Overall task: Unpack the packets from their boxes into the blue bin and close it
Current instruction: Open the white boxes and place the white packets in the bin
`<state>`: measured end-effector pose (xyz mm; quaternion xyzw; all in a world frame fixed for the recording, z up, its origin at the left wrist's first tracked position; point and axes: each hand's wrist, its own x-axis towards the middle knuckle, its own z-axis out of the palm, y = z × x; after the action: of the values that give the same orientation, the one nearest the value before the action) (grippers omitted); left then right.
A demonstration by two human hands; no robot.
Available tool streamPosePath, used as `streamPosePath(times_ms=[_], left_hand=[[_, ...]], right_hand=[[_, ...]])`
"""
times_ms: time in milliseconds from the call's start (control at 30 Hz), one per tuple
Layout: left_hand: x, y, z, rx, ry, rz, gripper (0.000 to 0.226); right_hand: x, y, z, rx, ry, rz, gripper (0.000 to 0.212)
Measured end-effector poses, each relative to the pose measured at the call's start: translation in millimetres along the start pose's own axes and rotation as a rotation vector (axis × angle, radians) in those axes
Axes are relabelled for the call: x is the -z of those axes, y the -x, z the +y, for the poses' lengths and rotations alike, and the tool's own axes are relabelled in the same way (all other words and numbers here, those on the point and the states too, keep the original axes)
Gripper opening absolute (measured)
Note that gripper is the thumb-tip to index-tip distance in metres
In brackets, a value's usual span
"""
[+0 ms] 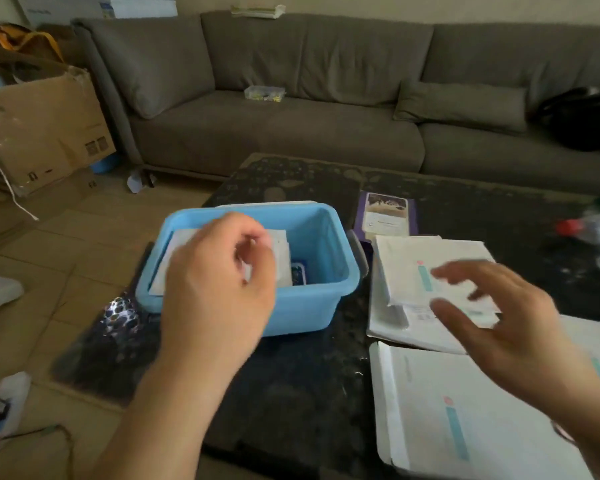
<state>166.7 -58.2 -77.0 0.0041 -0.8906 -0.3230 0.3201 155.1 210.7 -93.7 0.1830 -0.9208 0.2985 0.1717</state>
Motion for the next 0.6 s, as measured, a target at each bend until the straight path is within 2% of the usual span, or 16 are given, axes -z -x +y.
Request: streamPosePath(times_ms=[100,167,233,333,433,500,600], left_hand=[[-35,42,20,0.079,0.045,-0.49,0.014],[-57,59,12,0.087,-0.068,-0.619,0.01],[-68,66,7,0.092,-0.12,-0.665,0.014],[-83,71,2,0.117,-0.065,-0.767,0.035],[-83,65,3,0.113,-0.038,-0.844,0.043],[-76,57,7,0.125,0.126,-0.862,0.035],[-61,49,27,0.205,0.56,-0.746,0.021]], right_hand=[[-4,59,30,0.02,0.18,-0.201,0.053],[-28,88,41,0.124,0.378,-0.393,0.07],[-48,102,39,0.166,0.451,-0.449,0.08],[-59,115,40,0.242,0.358,-0.363,0.068],[-47,121,40,0.409,0.313,-0.148,0.052],[-31,119,35,0.423,0.1,0.052,0.044],[-2,103,20,0.248,-0.397,0.283,0.039]])
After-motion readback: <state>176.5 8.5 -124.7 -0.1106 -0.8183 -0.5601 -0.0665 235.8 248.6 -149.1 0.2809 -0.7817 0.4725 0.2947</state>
